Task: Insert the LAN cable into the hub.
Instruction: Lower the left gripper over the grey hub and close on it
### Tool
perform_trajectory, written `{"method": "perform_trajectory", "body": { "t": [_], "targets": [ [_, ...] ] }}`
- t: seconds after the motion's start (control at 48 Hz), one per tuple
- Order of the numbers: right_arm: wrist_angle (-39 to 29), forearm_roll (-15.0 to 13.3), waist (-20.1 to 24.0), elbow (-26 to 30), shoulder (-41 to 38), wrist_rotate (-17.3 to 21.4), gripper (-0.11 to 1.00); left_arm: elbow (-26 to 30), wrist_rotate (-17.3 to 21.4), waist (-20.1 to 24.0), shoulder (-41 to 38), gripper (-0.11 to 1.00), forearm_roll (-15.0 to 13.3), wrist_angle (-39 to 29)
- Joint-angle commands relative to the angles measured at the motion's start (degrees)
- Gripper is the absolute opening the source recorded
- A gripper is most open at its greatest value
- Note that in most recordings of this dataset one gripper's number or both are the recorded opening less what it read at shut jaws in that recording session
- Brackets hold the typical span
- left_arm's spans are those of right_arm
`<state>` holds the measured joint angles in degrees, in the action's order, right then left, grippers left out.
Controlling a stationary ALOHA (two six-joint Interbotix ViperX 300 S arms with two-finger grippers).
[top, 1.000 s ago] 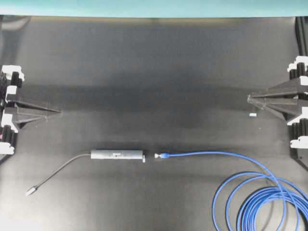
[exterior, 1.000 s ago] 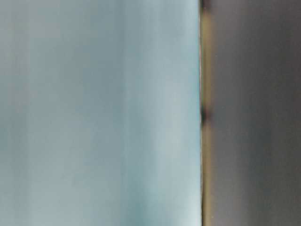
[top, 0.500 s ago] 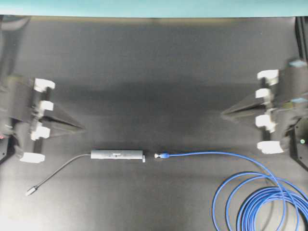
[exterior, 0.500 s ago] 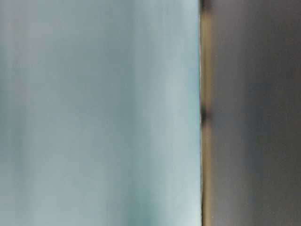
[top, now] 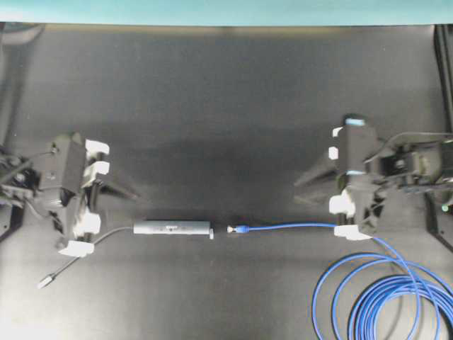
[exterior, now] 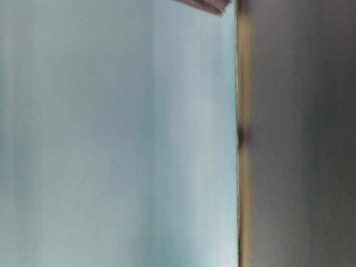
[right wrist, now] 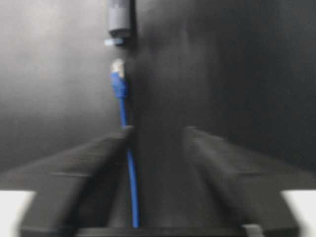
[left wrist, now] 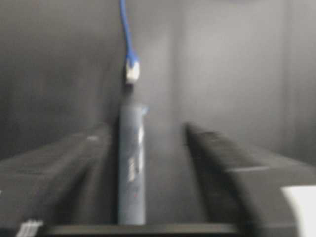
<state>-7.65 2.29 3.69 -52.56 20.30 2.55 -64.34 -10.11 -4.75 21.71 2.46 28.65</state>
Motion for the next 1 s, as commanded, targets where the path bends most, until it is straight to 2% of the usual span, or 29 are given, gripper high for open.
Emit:
{"method": "perform_trajectory", "body": {
  "t": [0.0,0.063,0.125,0.208,0.333,0.459,0.667,0.98],
  "targets": [
    [1.0,-0.2,0.5,0.7,-0.8,0.0,0.65,-1.2,-1.4,0.0,-3.5,0.75,0.2,7.5],
    [1.0,-0.2,0.5,0.7,-1.1,0.0,0.79,-2.4,-1.5,0.0,-6.0,0.82,0.2,10.9],
    [1.1,-0.2,0.5,0.7,-1.2,0.0,0.86,-3.3,-1.7,-0.1,-8.6,0.75,0.2,13.7],
    [1.1,-0.2,0.5,0.7,-1.1,0.0,0.85,-4.1,-1.8,-0.3,-12.3,0.69,0.2,17.8],
    [2.2,-0.2,0.6,0.7,-1.0,0.4,0.84,-4.0,-1.8,-0.4,-18.0,0.72,0.2,24.3],
    [3.7,-0.2,0.5,0.7,-1.0,0.5,0.84,-2.9,-1.8,-0.4,-23.0,0.72,0.2,27.9],
    [4.2,-0.1,0.6,0.7,-0.9,0.7,0.84,-1.3,-2.0,-0.4,-30.1,0.72,0.2,30.8],
    [4.2,0.1,1.0,0.5,-0.8,0.7,0.84,1.1,-2.6,-0.4,-35.3,0.72,0.2,31.5]
  ]
}}
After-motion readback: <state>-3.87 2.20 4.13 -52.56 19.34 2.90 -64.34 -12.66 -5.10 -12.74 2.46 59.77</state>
